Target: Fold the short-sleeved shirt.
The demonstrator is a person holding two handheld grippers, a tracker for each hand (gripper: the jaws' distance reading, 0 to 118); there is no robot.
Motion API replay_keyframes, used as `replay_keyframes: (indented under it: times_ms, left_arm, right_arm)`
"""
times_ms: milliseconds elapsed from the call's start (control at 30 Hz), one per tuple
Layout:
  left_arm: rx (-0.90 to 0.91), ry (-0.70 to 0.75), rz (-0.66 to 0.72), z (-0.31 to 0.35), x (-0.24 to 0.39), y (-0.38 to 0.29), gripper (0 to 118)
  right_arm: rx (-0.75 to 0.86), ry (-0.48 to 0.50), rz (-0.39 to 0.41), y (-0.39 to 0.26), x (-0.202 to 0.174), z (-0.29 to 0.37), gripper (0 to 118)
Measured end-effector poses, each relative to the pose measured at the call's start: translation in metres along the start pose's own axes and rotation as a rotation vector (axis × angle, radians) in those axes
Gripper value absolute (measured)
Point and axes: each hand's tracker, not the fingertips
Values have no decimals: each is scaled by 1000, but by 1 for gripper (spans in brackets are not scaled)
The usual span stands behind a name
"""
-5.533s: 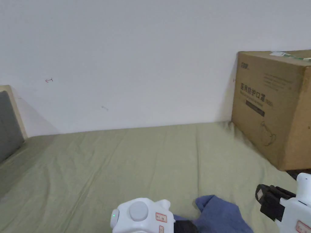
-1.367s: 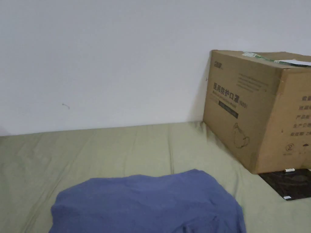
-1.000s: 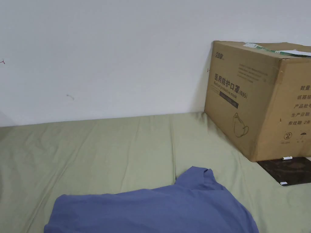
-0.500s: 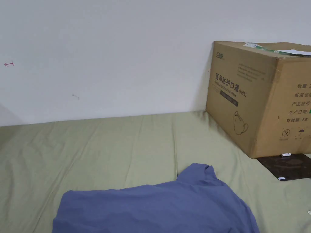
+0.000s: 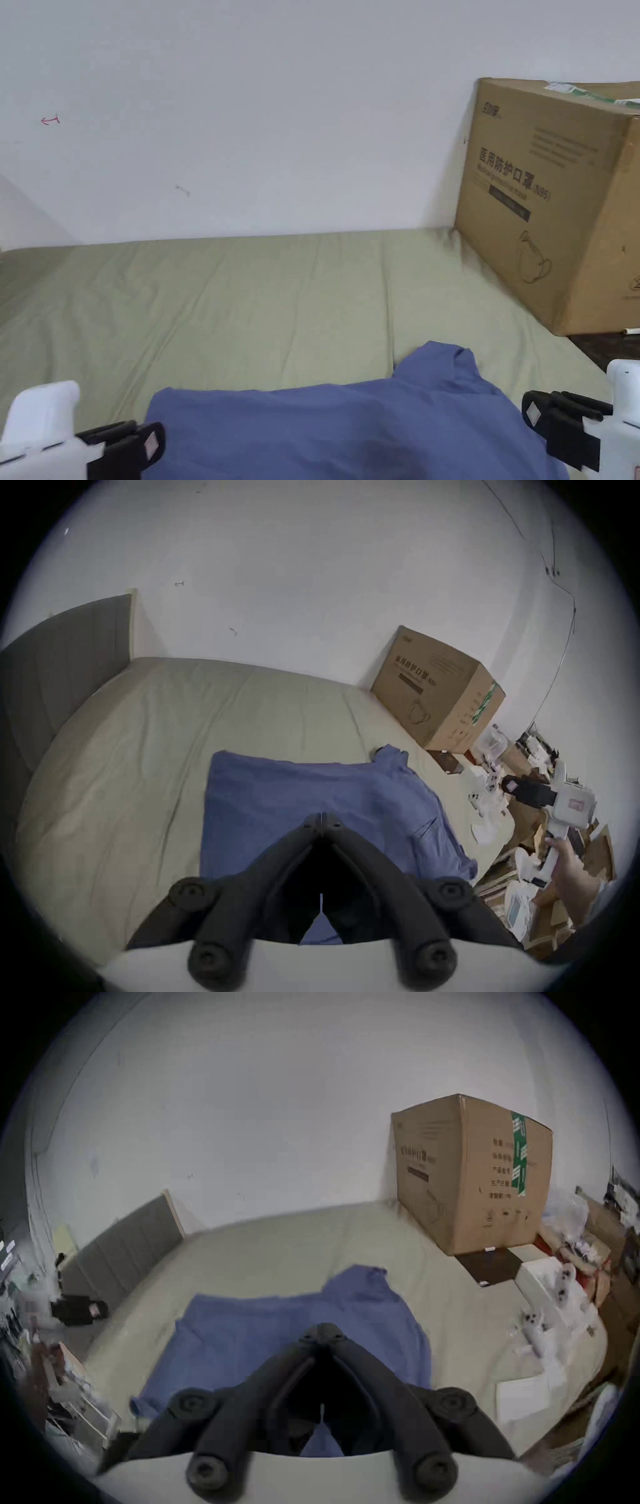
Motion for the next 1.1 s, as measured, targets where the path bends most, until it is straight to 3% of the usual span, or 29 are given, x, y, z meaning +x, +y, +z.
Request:
replay_keyframes:
  times_ms: [33, 67, 167, 367, 400, 433, 467, 500, 567, 667, 733, 800, 867, 900, 967, 1000, 1033, 1100]
  left_arm:
    - [-30, -29, -6, -11, -3, 7, 0]
    - [-36, -17, -17, -23, -5, 15, 0]
    - [-103, 80, -64, -71, -27, 46, 0]
    - [-329, 210, 46, -192, -113, 91, 3]
    - [-350, 239, 41, -209, -124, 93, 35]
    - [-373, 258, 53, -225, -136, 94, 75]
    - [-411, 284, 64, -240, -145, 92, 104]
    - [-434, 316, 76, -255, -154, 89, 111]
    - [-426, 373, 67, -276, -168, 86, 109]
    - [-431, 387, 94, -304, -182, 73, 109]
    - [-461, 323, 109, -318, -186, 62, 109]
    - [-535, 294, 75, -330, -187, 46, 109]
    - [-487, 329, -46, -325, -174, 43, 106]
    - [-462, 317, -41, -319, -172, 45, 99]
    - [-431, 345, -88, -304, -162, 51, 65]
    - [-416, 331, -121, -294, -159, 55, 23]
    - [-412, 265, -115, -284, -162, 60, 1]
    - [-374, 216, -81, -261, -154, 64, 0]
  right_arm:
    - [-23, 66, -29, 4, 1, -7, 0]
    - [-50, 72, -23, 7, -1, -16, 0]
    - [-74, 33, 26, 4, 0, -37, 0]
    - [-152, 23, 27, -4, 14, -70, 0]
    - [-167, 21, 10, -9, 19, -77, 0]
    - [-183, 18, -11, -11, 24, -82, 0]
    - [-198, 15, -35, -14, 29, -86, 0]
    - [-206, 19, -56, -17, 35, -91, 0]
    - [-218, 52, -111, -21, 49, -101, 0]
    - [-231, -52, -65, -20, 69, -112, 0]
    - [-232, -61, -63, -16, 81, -118, 0]
    - [-236, -75, -65, -11, 93, -125, 0]
    - [-241, -82, -69, -5, 107, -140, 0]
    - [-257, -65, -80, -1, 115, -150, 0]
    - [-304, -70, -80, 9, 128, -177, 0]
    - [-316, -93, -70, 16, 131, -191, 0]
    - [-318, -117, -67, 23, 134, -206, 0]
    - [-342, -151, -75, 37, 138, -239, 1]
